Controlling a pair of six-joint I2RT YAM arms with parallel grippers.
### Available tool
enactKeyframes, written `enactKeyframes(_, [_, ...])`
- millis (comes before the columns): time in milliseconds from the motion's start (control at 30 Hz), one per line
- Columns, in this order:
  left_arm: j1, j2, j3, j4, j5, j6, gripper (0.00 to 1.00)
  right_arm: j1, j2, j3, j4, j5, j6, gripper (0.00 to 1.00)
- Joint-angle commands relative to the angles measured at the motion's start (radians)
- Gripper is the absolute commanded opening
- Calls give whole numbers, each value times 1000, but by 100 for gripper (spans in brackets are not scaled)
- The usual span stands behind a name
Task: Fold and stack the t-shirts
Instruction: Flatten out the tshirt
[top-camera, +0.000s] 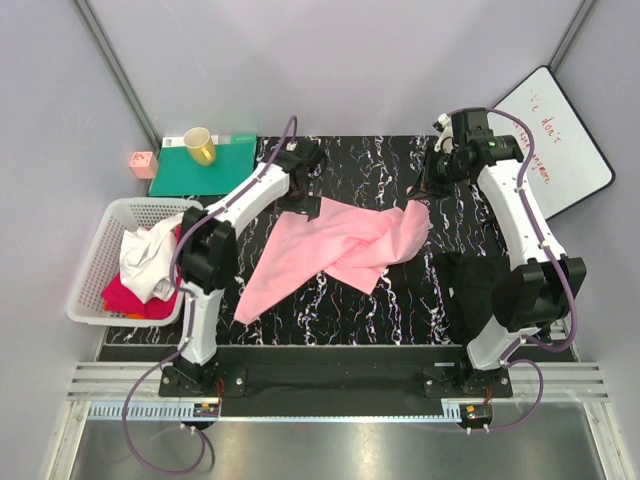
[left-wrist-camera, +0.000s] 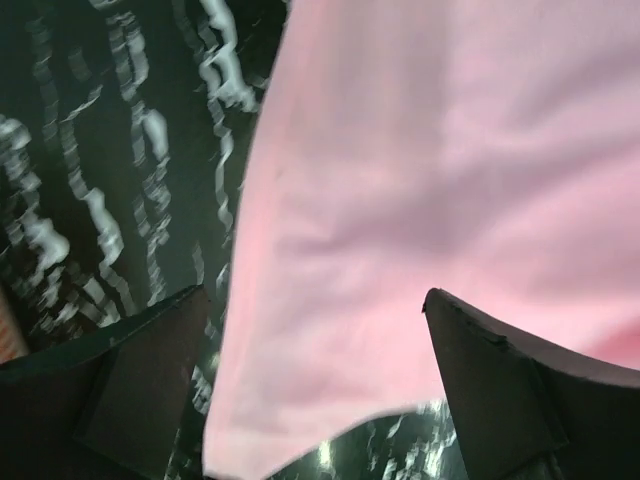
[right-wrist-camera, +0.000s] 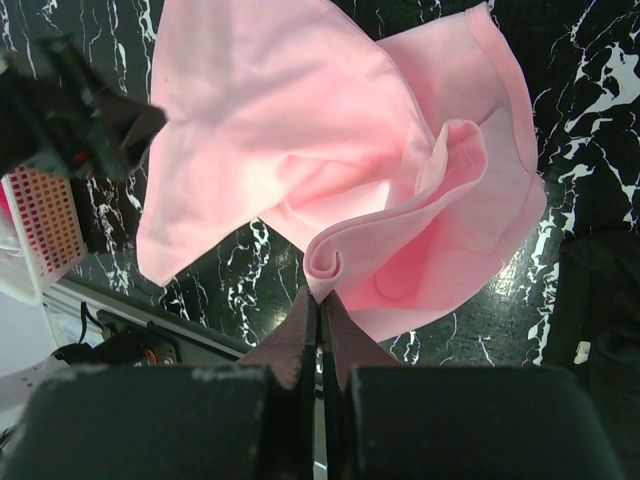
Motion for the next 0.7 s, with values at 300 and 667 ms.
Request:
enactKeyframes(300, [270,204,302,162,464,14,99,-2,-11,-85,68,-8,-3,0])
enactKeyframes(667, [298,424,436,203,670,-71,99,-2,-11,-131,85,0,14,0])
